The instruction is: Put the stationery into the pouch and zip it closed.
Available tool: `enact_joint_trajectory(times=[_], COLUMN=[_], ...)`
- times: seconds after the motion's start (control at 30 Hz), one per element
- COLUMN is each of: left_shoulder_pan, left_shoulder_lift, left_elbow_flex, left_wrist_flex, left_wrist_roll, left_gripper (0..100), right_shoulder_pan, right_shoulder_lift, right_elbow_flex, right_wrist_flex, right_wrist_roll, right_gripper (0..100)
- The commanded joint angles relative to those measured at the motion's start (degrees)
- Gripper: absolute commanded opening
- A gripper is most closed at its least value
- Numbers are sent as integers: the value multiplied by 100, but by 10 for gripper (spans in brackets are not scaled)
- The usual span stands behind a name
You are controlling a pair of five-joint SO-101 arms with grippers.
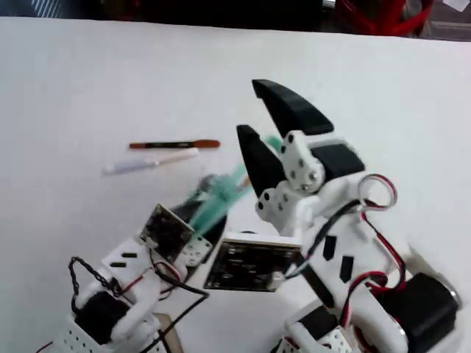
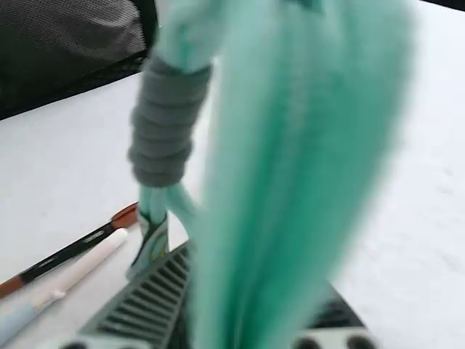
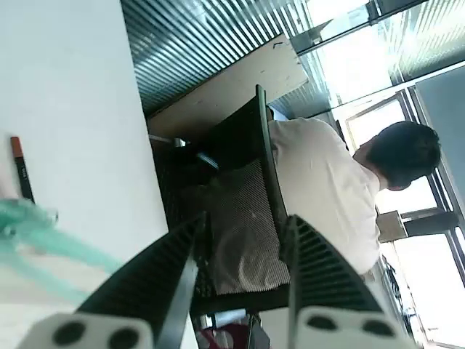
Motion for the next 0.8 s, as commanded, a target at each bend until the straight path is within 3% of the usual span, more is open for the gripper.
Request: enact_joint_trajectory(times=[0.0, 0.2, 0.3, 0.4, 0.47, 0.53, 0.57, 0.6, 0.67, 0.7, 0.73, 0.77], left_shoulder_pan=[-1165, -2519, -1965, -2149, -1780, -2185, -2273, -1903, -1226, -1455, -1851, -1956], left_shoulder_lift=[-13, -13, -13, -13, -13, -13, -13, -13, -22, -22, -13, -4], left_elbow_flex=[-466, -695, -686, -993, -1064, -1705, -1846, -1758, -1653, -1908, -2207, -2295], left_wrist_flex=[-88, -62, -53, 149, 229, 343, 536, 598, 413, 308, 325, 554], left_wrist_roll=[88, 782, 870, 721, 651, 255, 484, 712, -193, -800, -809, -193], left_gripper=[17, 24, 24, 24, 24, 24, 24, 24, 24, 24, 24, 24], right_shoulder_pan=[558, 1226, 1226, 1226, 1226, 1244, 1244, 1209, 1226, 1244, 1279, 1341], right_shoulder_lift=[75, 57, 13, -189, -382, -708, -919, -1138, -1622, -1921, -2229, -2536], right_elbow_flex=[-88, 1081, 2022, 2998, 3789, 4598, 5020, 5451, 6321, 6725, 7121, 7508], right_wrist_flex=[-163, -207, -444, -655, -1007, -1420, -1613, -1912, -2589, -2870, -3099, -3301], right_wrist_roll=[-475, -1196, -1486, -1873, -2119, -2338, -2488, -2646, -2980, -3138, -3297, -3455], right_gripper=[77, 77, 74, 74, 74, 74, 74, 74, 74, 73, 73, 73])
